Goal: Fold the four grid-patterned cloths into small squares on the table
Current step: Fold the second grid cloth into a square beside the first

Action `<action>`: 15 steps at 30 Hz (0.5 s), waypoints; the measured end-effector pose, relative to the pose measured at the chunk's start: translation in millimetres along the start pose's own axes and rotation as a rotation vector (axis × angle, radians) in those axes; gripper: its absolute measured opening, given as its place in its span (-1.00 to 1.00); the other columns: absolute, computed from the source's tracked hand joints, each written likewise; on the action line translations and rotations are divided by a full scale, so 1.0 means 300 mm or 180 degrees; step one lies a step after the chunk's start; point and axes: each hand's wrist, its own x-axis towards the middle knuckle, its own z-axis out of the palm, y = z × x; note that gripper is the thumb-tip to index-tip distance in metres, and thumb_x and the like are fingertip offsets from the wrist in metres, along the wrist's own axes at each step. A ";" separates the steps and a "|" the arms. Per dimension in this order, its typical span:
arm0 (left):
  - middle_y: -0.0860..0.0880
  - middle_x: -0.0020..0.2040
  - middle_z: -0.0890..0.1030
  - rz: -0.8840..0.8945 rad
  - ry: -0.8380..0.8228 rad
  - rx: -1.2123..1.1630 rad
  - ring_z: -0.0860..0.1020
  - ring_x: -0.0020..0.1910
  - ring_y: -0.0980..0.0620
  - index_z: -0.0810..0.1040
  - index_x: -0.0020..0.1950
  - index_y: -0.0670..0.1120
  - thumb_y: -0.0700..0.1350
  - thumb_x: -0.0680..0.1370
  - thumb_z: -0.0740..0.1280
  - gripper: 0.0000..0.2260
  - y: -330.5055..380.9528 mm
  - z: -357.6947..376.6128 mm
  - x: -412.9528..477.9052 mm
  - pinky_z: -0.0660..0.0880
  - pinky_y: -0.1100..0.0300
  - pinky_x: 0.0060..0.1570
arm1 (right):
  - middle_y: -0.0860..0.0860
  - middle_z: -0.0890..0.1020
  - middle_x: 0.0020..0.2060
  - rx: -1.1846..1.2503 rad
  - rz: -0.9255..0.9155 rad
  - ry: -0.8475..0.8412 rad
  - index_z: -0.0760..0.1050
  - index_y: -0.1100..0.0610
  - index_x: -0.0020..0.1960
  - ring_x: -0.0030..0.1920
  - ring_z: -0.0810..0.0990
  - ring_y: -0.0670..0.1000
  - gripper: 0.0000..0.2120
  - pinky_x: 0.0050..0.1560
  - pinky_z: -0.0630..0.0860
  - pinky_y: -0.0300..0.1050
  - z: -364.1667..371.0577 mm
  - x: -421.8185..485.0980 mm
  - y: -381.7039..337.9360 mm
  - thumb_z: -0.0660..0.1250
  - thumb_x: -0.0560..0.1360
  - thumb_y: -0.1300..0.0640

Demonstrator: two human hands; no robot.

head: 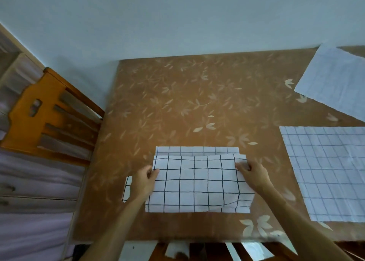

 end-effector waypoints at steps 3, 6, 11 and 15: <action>-0.04 -0.36 0.52 -0.0191 0.0151 0.0260 0.49 -0.34 -0.07 0.47 -0.23 -0.10 0.04 0.62 0.31 -0.70 0.007 0.026 0.069 0.35 0.11 -0.34 | 0.00 0.38 -0.45 -0.0257 -0.0113 -0.0011 0.29 0.14 -0.32 -0.40 0.34 -0.01 -0.63 -0.39 0.26 -0.11 0.032 0.110 -0.017 0.31 0.58 0.03; -0.02 -0.38 0.50 -0.0192 0.0277 0.0429 0.47 -0.36 -0.05 0.45 -0.25 -0.08 0.04 0.61 0.32 -0.70 0.006 0.049 0.121 0.36 0.12 -0.36 | 0.03 0.49 -0.39 -0.0271 -0.0102 -0.0005 0.38 0.18 -0.23 -0.34 0.43 0.01 -0.71 -0.37 0.30 -0.14 0.056 0.175 -0.033 0.28 0.59 0.04; 0.02 -0.17 0.57 0.0063 0.0398 0.0697 0.55 -0.17 -0.03 0.55 -0.04 -0.06 0.04 0.60 0.34 -0.82 0.026 0.073 0.158 0.47 0.12 -0.26 | 0.18 0.64 -0.05 -0.0418 -0.0089 0.0147 0.47 0.22 0.15 -0.06 0.58 0.20 -0.74 -0.18 0.44 -0.05 0.089 0.217 -0.021 0.31 0.59 0.04; -0.07 0.23 0.51 0.0714 0.0910 0.1032 0.47 0.20 -0.04 0.46 0.35 -0.09 0.00 0.62 0.33 -0.66 0.058 0.103 0.105 0.54 0.06 0.07 | 0.29 0.46 0.30 -0.0929 -0.0596 0.0798 0.35 0.27 0.39 0.23 0.45 0.30 -0.53 0.20 0.44 0.22 0.134 0.163 0.000 0.35 0.56 0.10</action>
